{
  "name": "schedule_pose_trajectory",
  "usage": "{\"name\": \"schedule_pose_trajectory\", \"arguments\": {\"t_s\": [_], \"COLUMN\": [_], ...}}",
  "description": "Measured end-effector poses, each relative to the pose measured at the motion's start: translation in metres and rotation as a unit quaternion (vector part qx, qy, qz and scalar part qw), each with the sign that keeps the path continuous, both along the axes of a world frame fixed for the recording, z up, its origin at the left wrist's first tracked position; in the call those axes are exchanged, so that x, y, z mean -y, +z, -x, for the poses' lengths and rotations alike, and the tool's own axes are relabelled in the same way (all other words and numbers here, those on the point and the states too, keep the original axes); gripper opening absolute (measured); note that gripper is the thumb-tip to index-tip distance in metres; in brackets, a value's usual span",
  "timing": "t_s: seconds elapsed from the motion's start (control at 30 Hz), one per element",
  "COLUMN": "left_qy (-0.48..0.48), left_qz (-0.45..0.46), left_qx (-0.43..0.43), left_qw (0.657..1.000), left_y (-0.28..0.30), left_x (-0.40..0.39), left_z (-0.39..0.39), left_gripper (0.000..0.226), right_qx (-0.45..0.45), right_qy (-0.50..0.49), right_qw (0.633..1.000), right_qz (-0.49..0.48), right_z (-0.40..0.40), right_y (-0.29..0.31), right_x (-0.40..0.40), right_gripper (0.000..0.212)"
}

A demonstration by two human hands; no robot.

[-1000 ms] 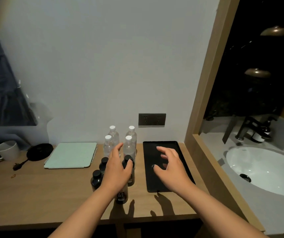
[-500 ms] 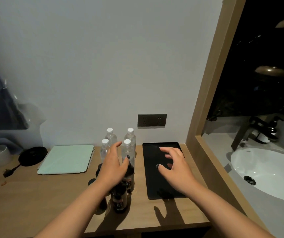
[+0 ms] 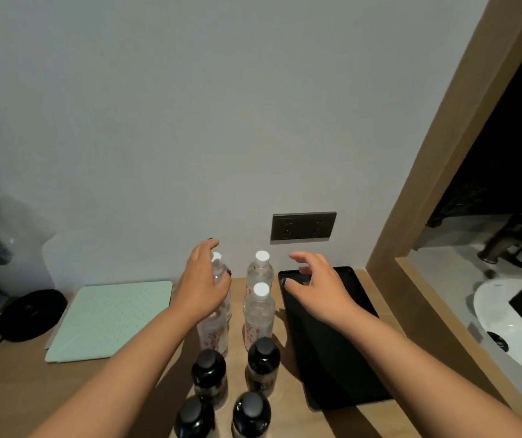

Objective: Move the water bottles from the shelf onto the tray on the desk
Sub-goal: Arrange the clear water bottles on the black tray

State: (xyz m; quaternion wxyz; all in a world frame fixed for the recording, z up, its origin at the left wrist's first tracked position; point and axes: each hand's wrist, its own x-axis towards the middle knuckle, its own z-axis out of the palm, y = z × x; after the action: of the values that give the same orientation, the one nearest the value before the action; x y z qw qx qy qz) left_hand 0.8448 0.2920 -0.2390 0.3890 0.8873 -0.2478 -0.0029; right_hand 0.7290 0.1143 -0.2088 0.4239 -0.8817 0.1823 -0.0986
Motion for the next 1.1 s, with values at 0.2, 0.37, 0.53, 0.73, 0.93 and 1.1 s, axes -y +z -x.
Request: {"name": "schedule_pose_trajectory", "arguments": {"t_s": [0.2, 0.37, 0.53, 0.73, 0.93, 1.1], "left_qy": [-0.010, -0.017, -0.042, -0.032, -0.008, 0.018], "left_qz": [-0.050, -0.098, -0.188, -0.229, -0.204, -0.180], "left_qx": [-0.052, -0.113, -0.159, -0.171, -0.186, -0.187], "left_qw": [0.997, 0.989, 0.968, 0.958, 0.961, 0.966], "left_y": [-0.017, -0.035, -0.041, -0.034, -0.031, -0.030], "left_x": [0.020, 0.034, 0.037, 0.041, 0.053, 0.055], "left_z": [-0.065, -0.078, -0.094, -0.099, -0.093, -0.088], "left_gripper": [0.071, 0.067, 0.056, 0.039, 0.030, 0.020], "right_qx": [-0.037, -0.077, -0.097, -0.115, -0.138, -0.112], "right_qy": [-0.037, -0.047, -0.047, 0.035, 0.098, 0.080], "right_qw": [0.998, 0.992, 0.981, 0.980, 0.976, 0.987], "right_qz": [0.025, 0.089, 0.158, 0.159, 0.133, 0.078], "right_z": [-0.076, -0.112, -0.127, -0.132, -0.135, -0.133], "right_y": [-0.026, -0.042, -0.048, -0.039, -0.033, -0.045], "right_x": [-0.005, -0.013, -0.005, 0.025, 0.041, 0.043], "right_gripper": [0.040, 0.047, 0.036, 0.035, 0.036, 0.043]}}
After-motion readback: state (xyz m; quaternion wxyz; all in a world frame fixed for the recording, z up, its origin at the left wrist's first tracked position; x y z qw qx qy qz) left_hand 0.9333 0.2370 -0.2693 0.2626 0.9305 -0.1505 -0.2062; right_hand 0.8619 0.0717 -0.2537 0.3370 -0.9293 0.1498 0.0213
